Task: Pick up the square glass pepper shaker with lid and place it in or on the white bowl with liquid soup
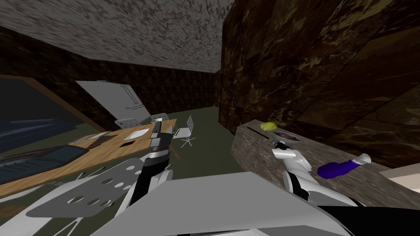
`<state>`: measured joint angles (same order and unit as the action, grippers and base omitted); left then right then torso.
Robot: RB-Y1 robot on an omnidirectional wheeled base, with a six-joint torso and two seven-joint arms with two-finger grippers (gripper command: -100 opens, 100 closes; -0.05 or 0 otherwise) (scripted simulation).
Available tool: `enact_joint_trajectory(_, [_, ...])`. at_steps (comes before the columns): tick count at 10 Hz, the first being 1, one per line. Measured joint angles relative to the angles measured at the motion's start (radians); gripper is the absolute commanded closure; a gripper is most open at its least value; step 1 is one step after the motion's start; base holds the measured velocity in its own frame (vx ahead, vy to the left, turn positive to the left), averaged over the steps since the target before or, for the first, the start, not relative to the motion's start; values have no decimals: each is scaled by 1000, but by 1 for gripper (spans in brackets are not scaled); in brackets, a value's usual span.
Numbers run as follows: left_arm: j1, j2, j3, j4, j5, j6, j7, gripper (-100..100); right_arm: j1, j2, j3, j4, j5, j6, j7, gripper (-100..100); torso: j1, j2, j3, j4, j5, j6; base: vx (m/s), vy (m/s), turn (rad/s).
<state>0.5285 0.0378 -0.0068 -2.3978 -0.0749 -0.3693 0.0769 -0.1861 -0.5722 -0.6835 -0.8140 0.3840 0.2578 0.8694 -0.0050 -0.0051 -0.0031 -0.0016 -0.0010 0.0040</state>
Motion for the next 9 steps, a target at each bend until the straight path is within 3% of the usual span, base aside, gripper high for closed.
enact_joint_trajectory(4, [0,0,0,0,0,0,0,0,110,-45,85,-107,-67,-10,-74,100,1,-6,-4,-1,1,-2,152,28,-116])
enact_joint_trajectory(6, [0,0,0,0,0,0,0,0,146,-56,96,-116,-69,-28,-98,100,-1,-1,-1,-1,-1,-3,67,8,-74])
enact_joint_trajectory(7, [0,0,0,0,0,0,0,0,169,-66,118,-135,-81,-35,-117,100,0,-2,-1,-1,0,-2,100,30,-112])
enact_joint_trajectory(9, [0,0,0,0,0,0,0,0,232,-84,158,-201,-109,-37,-155,100,2,-4,-3,-1,0,-3,129,43,-123])
